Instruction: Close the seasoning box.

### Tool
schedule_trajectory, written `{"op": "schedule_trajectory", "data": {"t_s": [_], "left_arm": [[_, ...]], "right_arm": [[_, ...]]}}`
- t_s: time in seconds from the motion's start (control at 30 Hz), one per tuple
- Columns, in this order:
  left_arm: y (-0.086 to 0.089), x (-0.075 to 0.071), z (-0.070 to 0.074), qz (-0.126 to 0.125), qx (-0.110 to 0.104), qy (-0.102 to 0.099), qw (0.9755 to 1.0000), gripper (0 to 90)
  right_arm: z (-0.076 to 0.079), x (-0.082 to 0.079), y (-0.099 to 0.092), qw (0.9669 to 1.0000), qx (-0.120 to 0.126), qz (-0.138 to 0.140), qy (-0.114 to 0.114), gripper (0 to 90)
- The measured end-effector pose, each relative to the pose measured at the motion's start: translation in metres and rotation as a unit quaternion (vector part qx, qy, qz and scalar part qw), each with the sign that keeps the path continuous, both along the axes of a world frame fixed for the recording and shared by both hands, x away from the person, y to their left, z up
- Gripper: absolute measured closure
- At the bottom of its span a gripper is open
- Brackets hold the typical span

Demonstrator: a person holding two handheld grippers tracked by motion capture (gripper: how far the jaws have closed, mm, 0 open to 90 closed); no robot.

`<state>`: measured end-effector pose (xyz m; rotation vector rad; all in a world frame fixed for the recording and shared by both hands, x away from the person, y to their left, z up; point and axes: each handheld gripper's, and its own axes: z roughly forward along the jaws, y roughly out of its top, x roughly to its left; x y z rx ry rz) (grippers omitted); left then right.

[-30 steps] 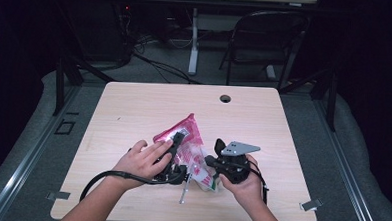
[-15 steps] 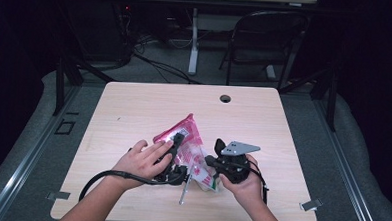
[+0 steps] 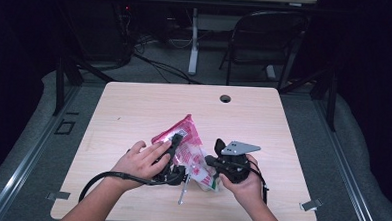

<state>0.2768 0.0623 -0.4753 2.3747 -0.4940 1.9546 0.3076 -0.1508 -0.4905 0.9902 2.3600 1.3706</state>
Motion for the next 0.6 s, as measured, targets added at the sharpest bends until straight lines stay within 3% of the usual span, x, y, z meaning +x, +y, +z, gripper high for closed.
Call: {"op": "schedule_trajectory", "data": {"t_s": [0.17,0.4,0.6], "left_arm": [[0.0015,0.0008,-0.0014,0.005,-0.006,0.008,0.9999,70.4],[0.0004,0.0008,0.0004,0.0,0.002,0.0,1.0,70.2],[-0.0002,0.0009,0.0013,0.001,0.001,0.004,1.0,70.0]], "right_arm": [[0.0003,0.0002,-0.0001,1.0,0.001,-0.001,0.0,90.0],[0.0003,0.0003,-0.0002,1.0,0.001,0.0,0.0,90.0],[0.0003,0.0002,-0.0001,1.0,0.002,0.0,-0.001,90.0]]}}
